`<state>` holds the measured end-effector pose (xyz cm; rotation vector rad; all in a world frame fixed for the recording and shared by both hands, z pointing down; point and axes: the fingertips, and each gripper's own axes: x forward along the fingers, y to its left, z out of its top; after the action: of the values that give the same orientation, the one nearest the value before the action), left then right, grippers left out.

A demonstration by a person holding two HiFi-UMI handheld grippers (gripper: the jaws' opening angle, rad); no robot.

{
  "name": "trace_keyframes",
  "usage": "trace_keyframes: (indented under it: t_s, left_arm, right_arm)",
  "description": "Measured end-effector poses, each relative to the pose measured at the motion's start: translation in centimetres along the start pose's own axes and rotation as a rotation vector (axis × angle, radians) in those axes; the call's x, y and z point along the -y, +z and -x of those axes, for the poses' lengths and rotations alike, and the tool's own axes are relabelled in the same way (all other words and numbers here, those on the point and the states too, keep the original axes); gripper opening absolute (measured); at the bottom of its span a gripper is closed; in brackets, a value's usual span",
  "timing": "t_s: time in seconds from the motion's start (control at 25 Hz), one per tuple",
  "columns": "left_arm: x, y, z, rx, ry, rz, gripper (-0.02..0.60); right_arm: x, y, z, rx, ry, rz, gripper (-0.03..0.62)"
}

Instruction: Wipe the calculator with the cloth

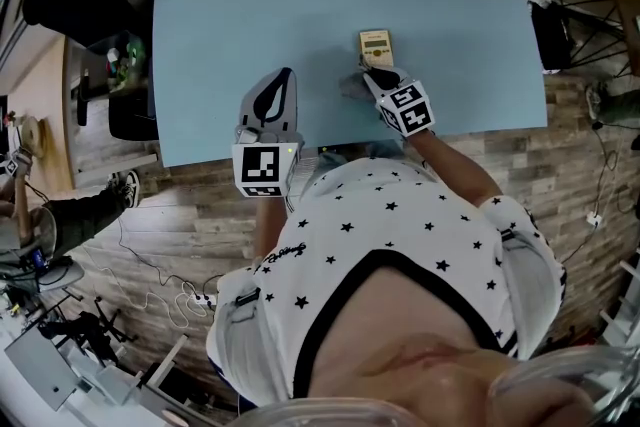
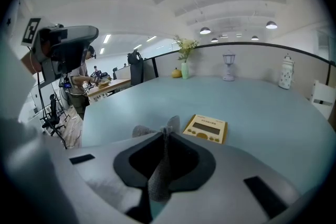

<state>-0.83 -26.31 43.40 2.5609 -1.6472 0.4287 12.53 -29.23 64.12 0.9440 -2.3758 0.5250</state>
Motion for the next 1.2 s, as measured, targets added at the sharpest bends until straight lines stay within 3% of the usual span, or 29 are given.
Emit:
trace_keyframes:
  t_s: [0.24, 0.92, 1.2]
  left_arm:
    - [0.2, 0.1, 0.0, 0.003, -0.006, -0.004, 0.031]
    - [2.3, 0.9, -2.0, 0.013, -0.087, -0.020, 0.031]
    - [2.7, 1.2, -2.6, 0.014, -0.108, -0.024, 0.031]
  right_arm:
    - [0.5, -0.9, 0.0, -0.011, -0.013, -0.018, 0.032]
    - [8.1, -4.0, 4.2, -0.015, -0.209, -0.162, 0.032]
    - [8.7, -5.9, 4.7, -0.046, -0.230, -0.182, 0.032]
